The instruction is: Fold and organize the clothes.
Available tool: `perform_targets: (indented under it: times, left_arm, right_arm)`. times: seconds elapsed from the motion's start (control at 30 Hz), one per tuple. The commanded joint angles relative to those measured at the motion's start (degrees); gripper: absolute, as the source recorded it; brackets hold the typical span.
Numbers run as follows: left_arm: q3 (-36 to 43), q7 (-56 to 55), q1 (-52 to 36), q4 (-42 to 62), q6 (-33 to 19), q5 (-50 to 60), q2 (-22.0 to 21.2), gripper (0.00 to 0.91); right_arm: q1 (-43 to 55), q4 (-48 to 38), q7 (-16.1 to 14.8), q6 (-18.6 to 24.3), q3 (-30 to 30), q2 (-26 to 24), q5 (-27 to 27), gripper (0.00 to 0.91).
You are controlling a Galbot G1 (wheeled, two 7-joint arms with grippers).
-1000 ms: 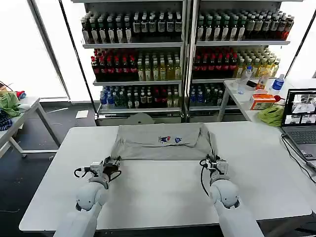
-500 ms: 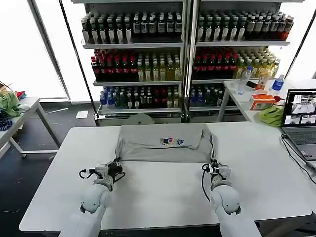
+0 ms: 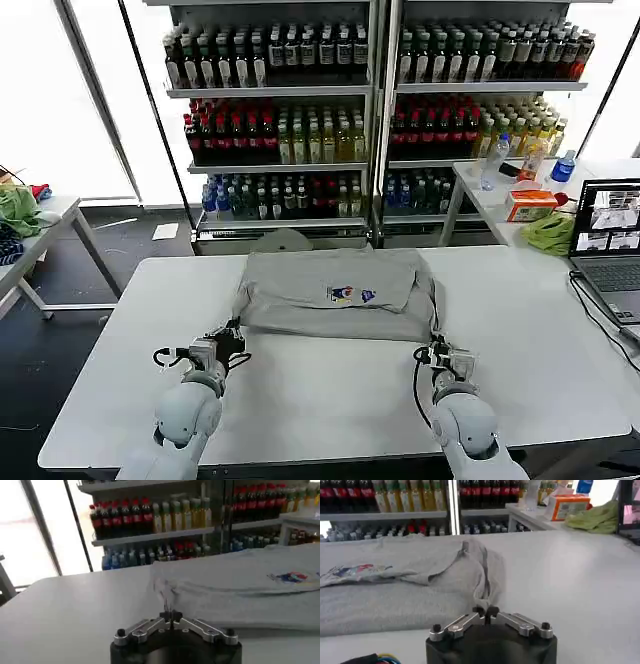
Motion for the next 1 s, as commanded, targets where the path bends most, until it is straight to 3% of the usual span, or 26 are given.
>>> perform_targets:
  times: [0.03, 0.2, 0.53, 1.0]
  left_arm:
    - [-1.4, -0.8, 9.6, -12.4, 0.4, 0.5, 0.8, 0.0]
    - [-3.5, -3.2, 14.6, -17.3, 2.4, -1.9, 2.2, 0.0]
    - [-5.3, -3.0, 28.5, -26.0, 0.3, 1.0, -0.5, 0.0]
    - [-4.9, -2.4, 34.9, -24.8, -2.9, 4.6, -3.0, 0.0]
  right_arm:
    - [-5.6, 11.6, 1.8, -0.8, 0.7, -2.0, 0.1, 0.0]
    - [-9.9, 14.0, 3.1, -1.6, 2.3, -3.2, 0.7, 0.0]
    - [-19.8, 18.6, 6.4, -1.8, 3.2, -4.9, 0.6, 0.0]
    - [-26.8, 20.5, 8.9, 0.8, 4.4, -3.6, -1.6, 0.0]
